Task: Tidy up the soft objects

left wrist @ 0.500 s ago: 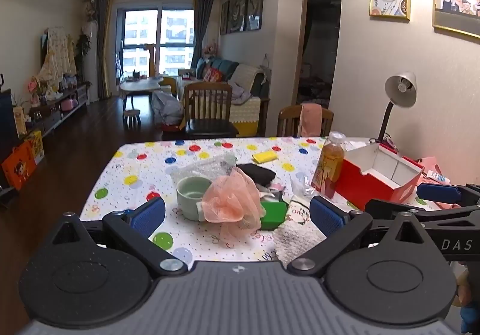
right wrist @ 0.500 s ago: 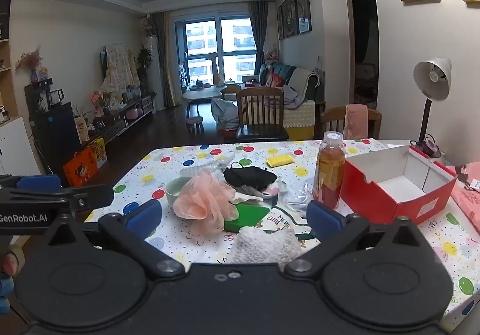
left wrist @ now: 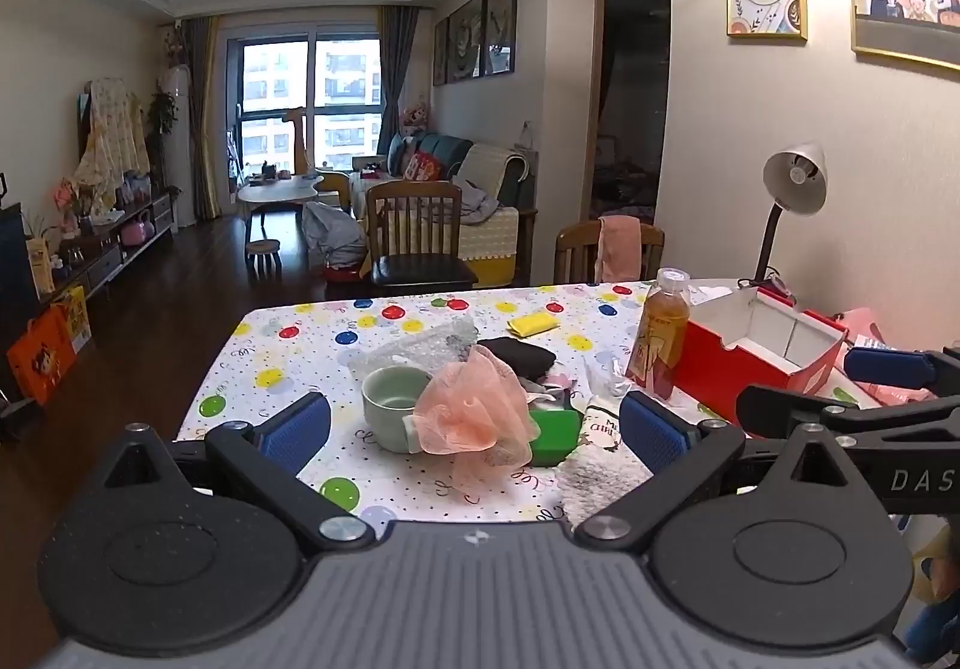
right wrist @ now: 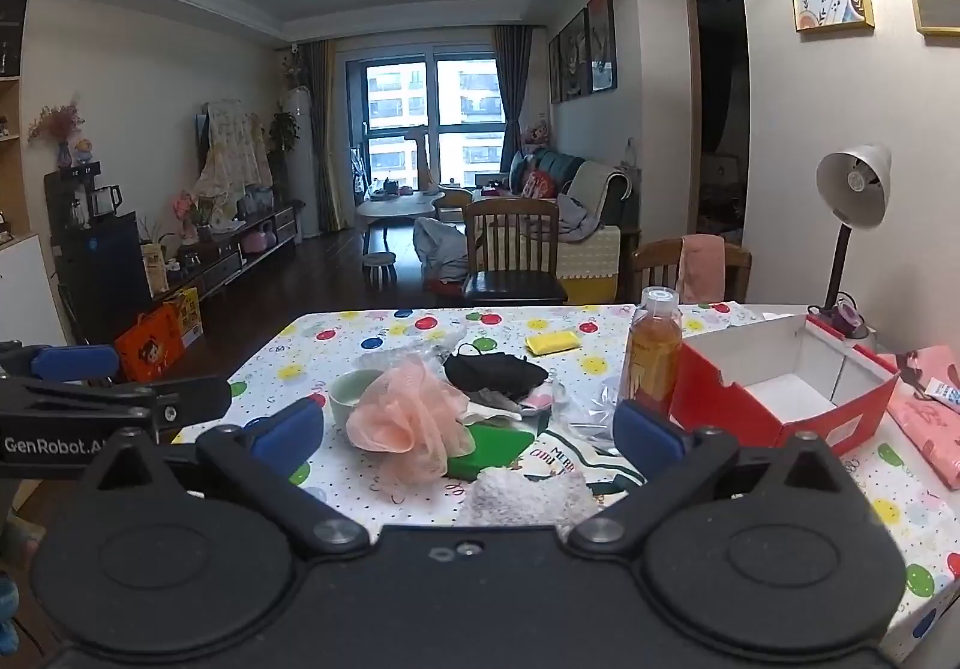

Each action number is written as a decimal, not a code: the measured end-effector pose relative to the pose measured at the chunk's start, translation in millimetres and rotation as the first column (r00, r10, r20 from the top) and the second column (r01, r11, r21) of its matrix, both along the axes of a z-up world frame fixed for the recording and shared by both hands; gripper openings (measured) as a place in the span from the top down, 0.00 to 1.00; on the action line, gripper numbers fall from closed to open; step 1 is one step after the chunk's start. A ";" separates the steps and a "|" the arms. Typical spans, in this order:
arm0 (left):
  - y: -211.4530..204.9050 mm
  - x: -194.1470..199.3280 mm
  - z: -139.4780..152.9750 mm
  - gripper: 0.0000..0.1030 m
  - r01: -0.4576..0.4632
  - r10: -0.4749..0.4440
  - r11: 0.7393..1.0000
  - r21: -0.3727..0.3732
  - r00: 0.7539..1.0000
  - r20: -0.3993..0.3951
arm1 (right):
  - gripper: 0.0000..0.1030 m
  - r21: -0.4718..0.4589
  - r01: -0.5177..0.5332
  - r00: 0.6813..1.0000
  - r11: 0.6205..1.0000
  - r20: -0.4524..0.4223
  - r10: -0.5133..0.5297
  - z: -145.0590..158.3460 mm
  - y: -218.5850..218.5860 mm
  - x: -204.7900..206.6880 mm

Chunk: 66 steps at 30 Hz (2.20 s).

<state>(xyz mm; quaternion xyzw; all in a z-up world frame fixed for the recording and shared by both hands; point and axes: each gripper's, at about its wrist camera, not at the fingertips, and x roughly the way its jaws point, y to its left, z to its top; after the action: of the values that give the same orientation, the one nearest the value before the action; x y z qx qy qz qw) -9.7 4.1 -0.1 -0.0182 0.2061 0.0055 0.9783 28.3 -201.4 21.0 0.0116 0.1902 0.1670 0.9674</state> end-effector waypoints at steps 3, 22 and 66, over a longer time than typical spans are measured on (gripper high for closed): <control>0.9 0.0 0.3 0.00 -0.003 0.003 1.000 -0.002 1.000 -0.004 | 0.00 -0.010 -0.001 1.000 1.000 0.008 0.001 -7.4 2.2 -2.2; -3.4 -0.7 1.5 0.00 -0.015 0.015 1.000 0.011 1.000 -0.017 | 0.00 -0.033 0.010 1.000 0.999 0.003 -0.010 -7.7 7.3 -6.4; -11.2 -2.4 2.1 0.00 0.019 -0.019 1.000 0.011 1.000 -0.005 | 0.00 -0.026 0.031 0.999 0.999 0.010 -0.031 -10.0 -4.6 -5.4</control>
<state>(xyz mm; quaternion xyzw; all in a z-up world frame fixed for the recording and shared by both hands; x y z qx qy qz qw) -12.1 -7.0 2.0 -0.0107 0.2088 -0.0024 0.9779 22.9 -206.0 11.0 0.0010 0.1873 0.1495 0.9709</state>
